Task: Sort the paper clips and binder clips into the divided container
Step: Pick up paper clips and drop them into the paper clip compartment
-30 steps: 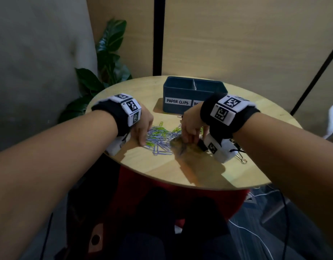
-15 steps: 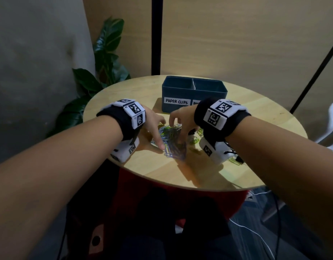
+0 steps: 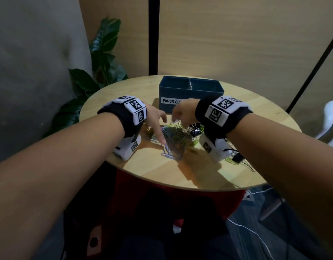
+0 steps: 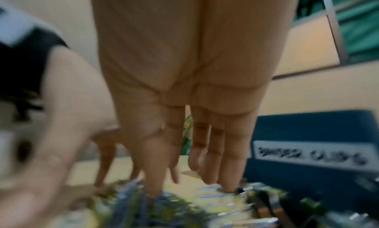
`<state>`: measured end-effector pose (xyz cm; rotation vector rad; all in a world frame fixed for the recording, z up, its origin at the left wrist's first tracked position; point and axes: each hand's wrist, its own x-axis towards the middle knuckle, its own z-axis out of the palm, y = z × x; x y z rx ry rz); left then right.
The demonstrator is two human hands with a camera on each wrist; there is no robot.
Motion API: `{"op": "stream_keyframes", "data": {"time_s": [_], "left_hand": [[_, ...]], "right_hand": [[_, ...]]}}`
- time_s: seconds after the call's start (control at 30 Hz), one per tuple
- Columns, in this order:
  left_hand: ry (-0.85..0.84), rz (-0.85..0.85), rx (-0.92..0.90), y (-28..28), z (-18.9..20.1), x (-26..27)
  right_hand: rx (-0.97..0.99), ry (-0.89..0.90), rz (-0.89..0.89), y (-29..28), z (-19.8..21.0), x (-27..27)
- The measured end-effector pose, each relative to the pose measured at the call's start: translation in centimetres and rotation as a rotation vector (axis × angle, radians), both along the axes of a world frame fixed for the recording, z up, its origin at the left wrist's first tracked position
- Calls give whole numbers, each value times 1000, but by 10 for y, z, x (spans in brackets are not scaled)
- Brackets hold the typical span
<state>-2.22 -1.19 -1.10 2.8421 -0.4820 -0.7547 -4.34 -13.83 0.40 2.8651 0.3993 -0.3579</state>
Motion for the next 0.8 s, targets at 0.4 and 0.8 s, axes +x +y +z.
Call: {"op": "stream_keyframes", "data": {"time_s": [0.4,0.8], "left_hand": [[-127,14,54,-9,-11,7],[-241,-43,-53,-13,-12,13]], "right_hand": [[38,81,-18,5,-15,-1],[66,24,-24,3,-17,6]]}}
